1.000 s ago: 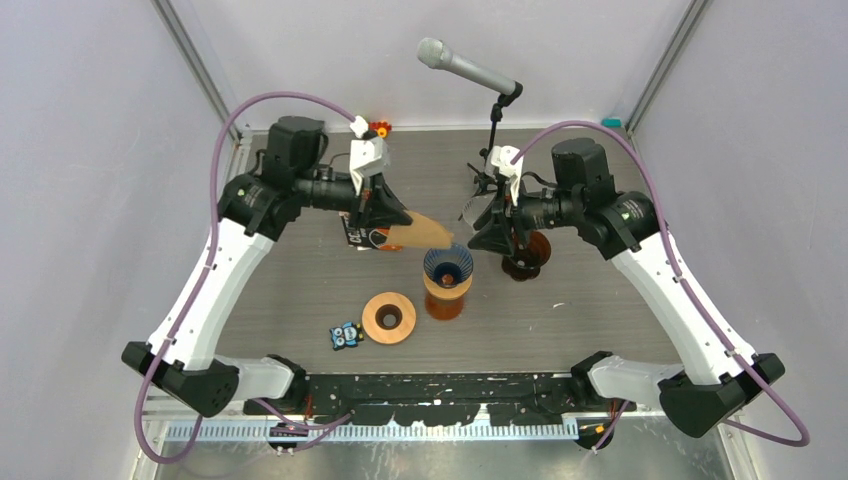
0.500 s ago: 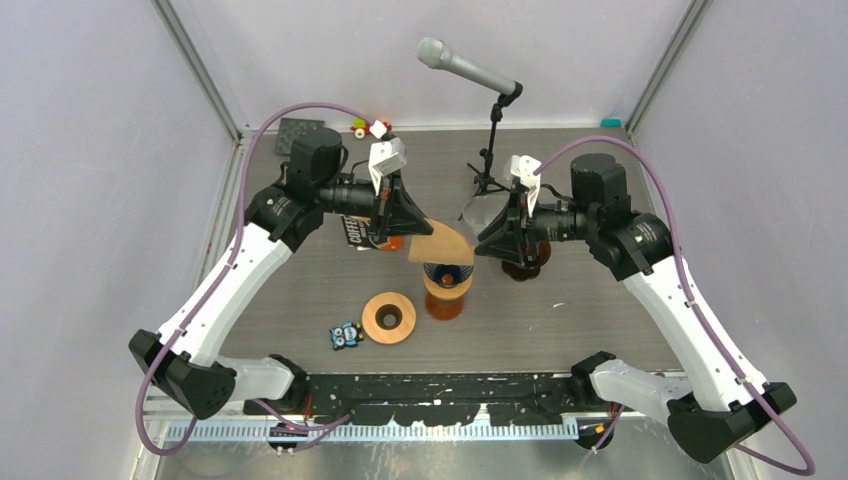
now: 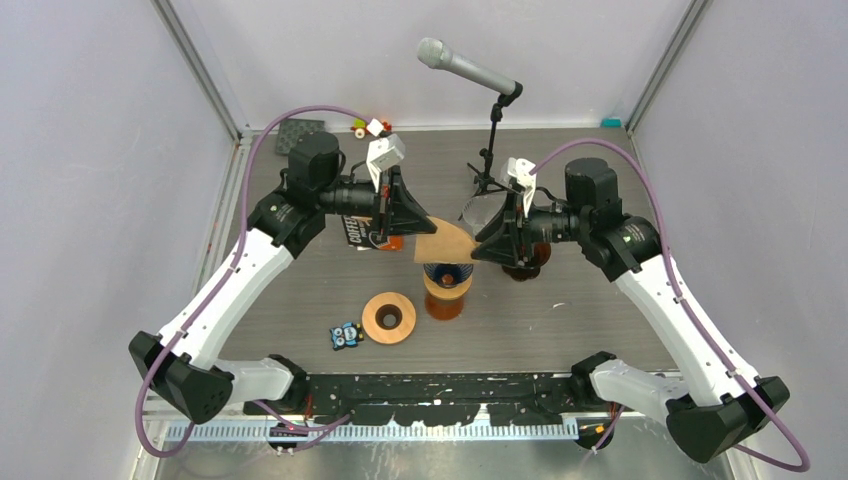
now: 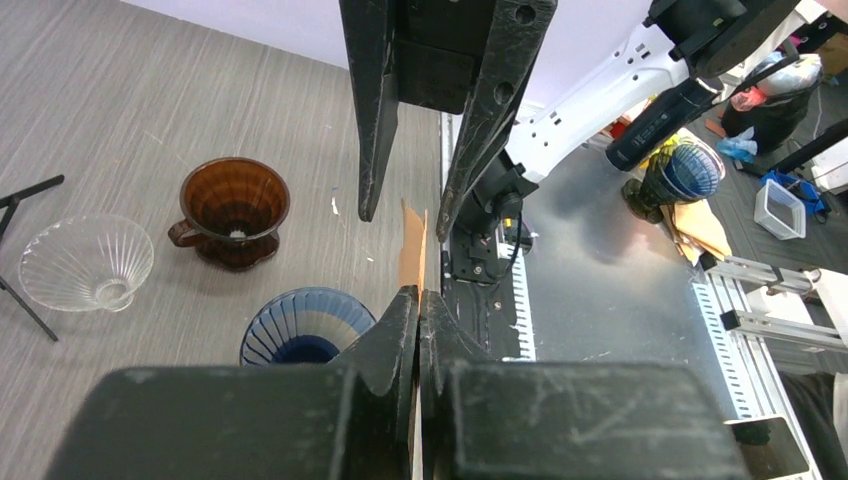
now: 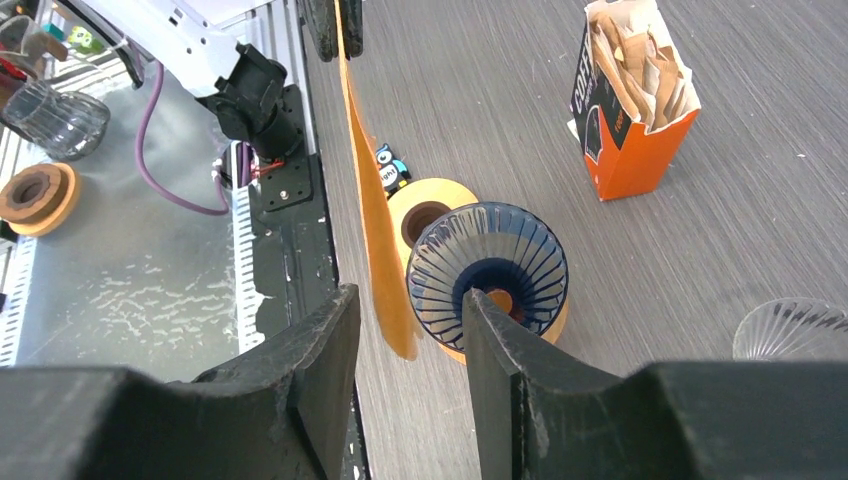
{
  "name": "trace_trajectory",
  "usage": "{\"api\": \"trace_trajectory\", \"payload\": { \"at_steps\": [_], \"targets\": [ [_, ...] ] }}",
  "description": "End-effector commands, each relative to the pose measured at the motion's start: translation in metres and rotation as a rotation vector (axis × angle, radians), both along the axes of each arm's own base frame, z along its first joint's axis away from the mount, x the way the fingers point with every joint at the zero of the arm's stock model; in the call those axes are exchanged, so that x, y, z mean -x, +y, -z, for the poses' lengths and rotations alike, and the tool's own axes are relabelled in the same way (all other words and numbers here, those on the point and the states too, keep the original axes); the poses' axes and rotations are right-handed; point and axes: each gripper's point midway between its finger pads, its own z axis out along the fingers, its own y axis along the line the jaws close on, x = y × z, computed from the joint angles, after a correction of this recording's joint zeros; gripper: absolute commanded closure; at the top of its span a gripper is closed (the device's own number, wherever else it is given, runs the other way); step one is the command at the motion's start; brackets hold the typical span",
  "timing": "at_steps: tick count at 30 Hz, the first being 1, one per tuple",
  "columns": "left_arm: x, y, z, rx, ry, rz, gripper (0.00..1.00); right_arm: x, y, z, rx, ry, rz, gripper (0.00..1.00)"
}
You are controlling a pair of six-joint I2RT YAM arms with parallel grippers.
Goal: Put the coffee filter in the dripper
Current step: Place the coffee filter in the coffee dripper.
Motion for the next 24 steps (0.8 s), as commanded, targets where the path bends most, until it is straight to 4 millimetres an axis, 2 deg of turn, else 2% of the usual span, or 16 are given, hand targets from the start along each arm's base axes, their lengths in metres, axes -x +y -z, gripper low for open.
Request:
{"api": "trace_trajectory", "payload": {
  "at_steps": [1,7,9,12,17,24],
  "targets": [
    [0.006,-0.002,-0.017,0.063,-0.024,0.032,1.00,-0.005,0.006,-0.007,-0.042,-0.022,-0.022,0.54],
    [-0.001,-0.005,-0.016,0.071,-0.011,0.010,1.00,0.001,0.012,-0.005,-0.079,0.018,-0.081,0.59],
    [-0.002,-0.005,-0.016,0.074,-0.007,0.005,1.00,0.000,0.014,-0.003,-0.081,0.029,-0.081,0.66],
    [-0.004,-0.004,-0.016,0.078,-0.015,-0.007,1.00,-0.001,0.014,-0.004,-0.084,0.028,-0.080,0.84],
    [-0.009,0.000,-0.014,0.092,-0.028,-0.029,0.98,0.002,0.013,-0.007,-0.091,0.013,-0.079,0.99],
    [-0.013,0.001,-0.008,0.104,-0.047,-0.040,0.57,0.005,0.014,-0.011,-0.113,0.025,-0.095,1.00]
  ]
}}
